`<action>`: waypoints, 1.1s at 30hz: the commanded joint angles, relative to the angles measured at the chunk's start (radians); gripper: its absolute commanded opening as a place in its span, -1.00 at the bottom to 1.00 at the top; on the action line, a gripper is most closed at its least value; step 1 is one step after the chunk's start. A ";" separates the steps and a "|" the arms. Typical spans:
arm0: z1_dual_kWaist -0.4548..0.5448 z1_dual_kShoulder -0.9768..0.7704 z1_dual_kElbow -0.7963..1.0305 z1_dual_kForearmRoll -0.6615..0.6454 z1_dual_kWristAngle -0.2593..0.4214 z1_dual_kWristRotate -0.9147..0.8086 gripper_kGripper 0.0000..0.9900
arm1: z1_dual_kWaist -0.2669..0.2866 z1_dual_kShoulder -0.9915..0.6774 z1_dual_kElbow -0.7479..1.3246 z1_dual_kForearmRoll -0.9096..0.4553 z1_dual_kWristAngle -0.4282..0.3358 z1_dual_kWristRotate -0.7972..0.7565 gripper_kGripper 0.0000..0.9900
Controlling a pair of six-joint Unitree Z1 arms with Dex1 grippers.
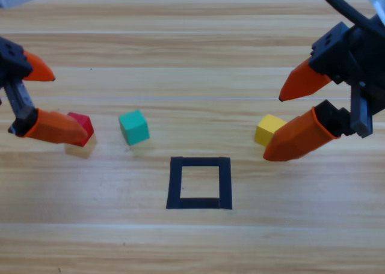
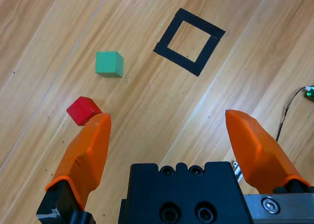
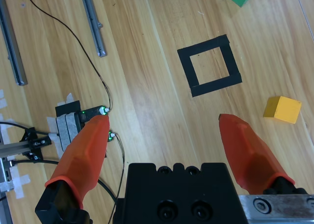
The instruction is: Stack the blocks in the rectangular block: red at the bottom, yellow in the middle, green on top
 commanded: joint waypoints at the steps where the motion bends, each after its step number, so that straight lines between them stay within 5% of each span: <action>1: -0.024 0.021 0.010 0.011 -0.032 0.002 1.00 | 0.030 0.010 0.030 0.016 0.008 -0.006 0.98; 8: -0.024 0.019 0.010 0.010 -0.032 -0.012 1.00 | 0.030 0.007 0.028 0.016 -0.007 0.055 0.98; 14: -0.024 0.059 0.009 0.007 -0.027 -0.043 1.00 | 0.013 0.063 0.008 -0.009 -0.299 0.230 0.98; 18: -0.015 0.050 0.003 -0.004 0.086 -0.155 1.00 | 0.008 0.171 -0.030 -0.044 -0.536 0.336 0.98; 23: 0.054 0.065 -0.054 -0.016 0.155 -0.334 1.00 | -0.030 0.338 -0.121 -0.036 -0.691 0.480 0.98; 31: 0.273 0.216 -0.094 0.011 0.138 -0.497 1.00 | -0.051 0.574 -0.452 0.280 -0.719 0.859 0.99; 33: 0.312 0.274 -0.108 0.019 0.129 -0.506 1.00 | -0.080 0.622 -0.512 0.309 -0.622 0.921 0.99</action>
